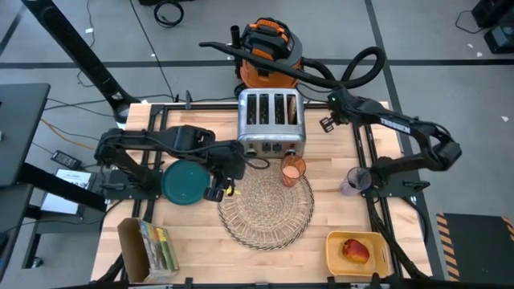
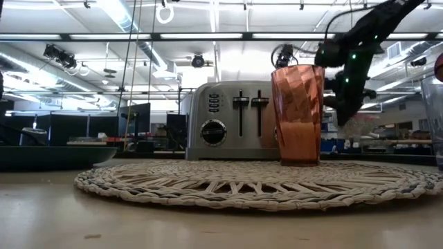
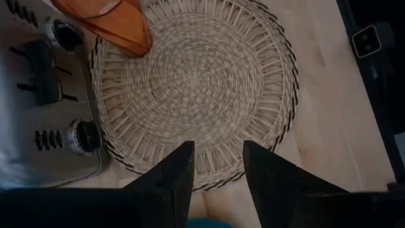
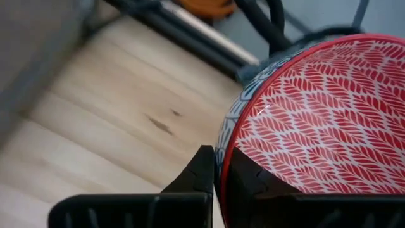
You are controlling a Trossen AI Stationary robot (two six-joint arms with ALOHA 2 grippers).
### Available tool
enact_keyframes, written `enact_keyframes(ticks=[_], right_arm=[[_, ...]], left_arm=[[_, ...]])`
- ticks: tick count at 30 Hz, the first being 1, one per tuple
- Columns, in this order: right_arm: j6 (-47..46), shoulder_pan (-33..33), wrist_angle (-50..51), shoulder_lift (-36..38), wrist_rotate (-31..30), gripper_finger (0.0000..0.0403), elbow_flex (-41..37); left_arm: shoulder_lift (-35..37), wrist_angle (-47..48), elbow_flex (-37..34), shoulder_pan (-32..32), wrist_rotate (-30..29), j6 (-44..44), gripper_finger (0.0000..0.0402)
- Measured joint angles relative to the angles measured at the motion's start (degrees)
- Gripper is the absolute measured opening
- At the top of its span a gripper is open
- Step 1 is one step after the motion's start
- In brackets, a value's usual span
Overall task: Arrange a breakfast setting
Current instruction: Put the red patterned bowl on the brown placemat to the bottom left of the orange glass of milk
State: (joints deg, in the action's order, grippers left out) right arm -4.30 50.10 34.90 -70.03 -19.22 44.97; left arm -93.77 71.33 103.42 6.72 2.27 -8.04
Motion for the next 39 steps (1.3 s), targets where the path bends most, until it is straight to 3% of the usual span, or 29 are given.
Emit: enact_keyframes(ticks=[7,12,19,29,39], right_arm=[[0.0,-6.8,1.8,8.0,-0.3,0.0019,0.0],[-2.0,-16.3,2.2,13.9,-2.4,0.0019,0.0],[-4.7,-31.2,2.6,18.1,-8.8,0.0019,3.7],[-4.3,-51.9,0.3,13.8,-17.0,0.0019,14.3],[5.1,-70.5,-5.8,2.0,-20.7,0.0019,24.4]], left_arm=[[2.4,1.6,0.0,-0.1,-4.1,0.4,0.0141],[4.9,1.4,0.0,-0.2,-7.5,1.5,0.0141],[8.0,-0.2,0.0,-0.2,-7.7,2.0,0.0141],[10.0,-0.8,0.0,-0.2,-8.3,4.5,0.0141],[12.1,-0.1,0.0,-0.2,-9.3,5.3,0.0141]])
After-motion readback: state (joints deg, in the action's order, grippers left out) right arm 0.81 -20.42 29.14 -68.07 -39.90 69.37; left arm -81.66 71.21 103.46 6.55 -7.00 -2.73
